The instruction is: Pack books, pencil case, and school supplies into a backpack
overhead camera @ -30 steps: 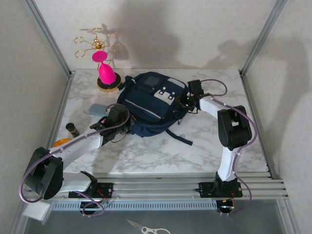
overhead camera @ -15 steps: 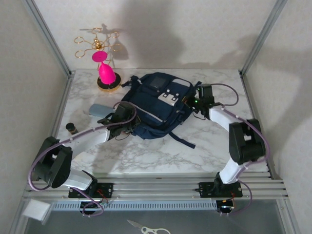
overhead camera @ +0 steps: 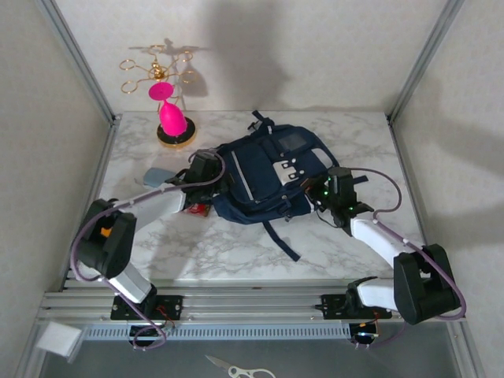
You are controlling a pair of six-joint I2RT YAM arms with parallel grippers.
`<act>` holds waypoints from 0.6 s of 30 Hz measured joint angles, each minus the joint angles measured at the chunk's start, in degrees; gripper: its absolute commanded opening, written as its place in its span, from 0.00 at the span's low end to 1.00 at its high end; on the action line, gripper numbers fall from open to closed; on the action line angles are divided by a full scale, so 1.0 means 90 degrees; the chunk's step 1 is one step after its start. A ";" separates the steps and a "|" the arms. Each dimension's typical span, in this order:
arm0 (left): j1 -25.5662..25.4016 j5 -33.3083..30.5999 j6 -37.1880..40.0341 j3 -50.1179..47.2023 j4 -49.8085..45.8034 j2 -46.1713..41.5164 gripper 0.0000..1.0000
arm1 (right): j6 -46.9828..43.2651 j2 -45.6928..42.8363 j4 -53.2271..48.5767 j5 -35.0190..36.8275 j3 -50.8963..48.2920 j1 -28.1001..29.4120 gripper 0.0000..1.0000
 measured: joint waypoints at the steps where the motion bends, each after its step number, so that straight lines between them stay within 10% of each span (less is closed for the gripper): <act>1: -0.0034 -0.0005 0.0000 -0.0100 -0.0138 -0.0294 0.58 | 0.0138 -0.0053 0.0078 0.0090 -0.0051 0.0117 0.00; 8: -0.0952 -0.0272 -0.0308 -0.0146 -0.0763 -0.1693 0.60 | 0.0784 -0.0202 0.0238 0.0532 -0.0272 0.0656 0.00; 18: -0.2793 -0.0571 -0.0668 0.0823 -0.1163 -0.0423 0.52 | 0.1219 -0.0243 0.0316 0.0695 -0.0282 0.0993 0.00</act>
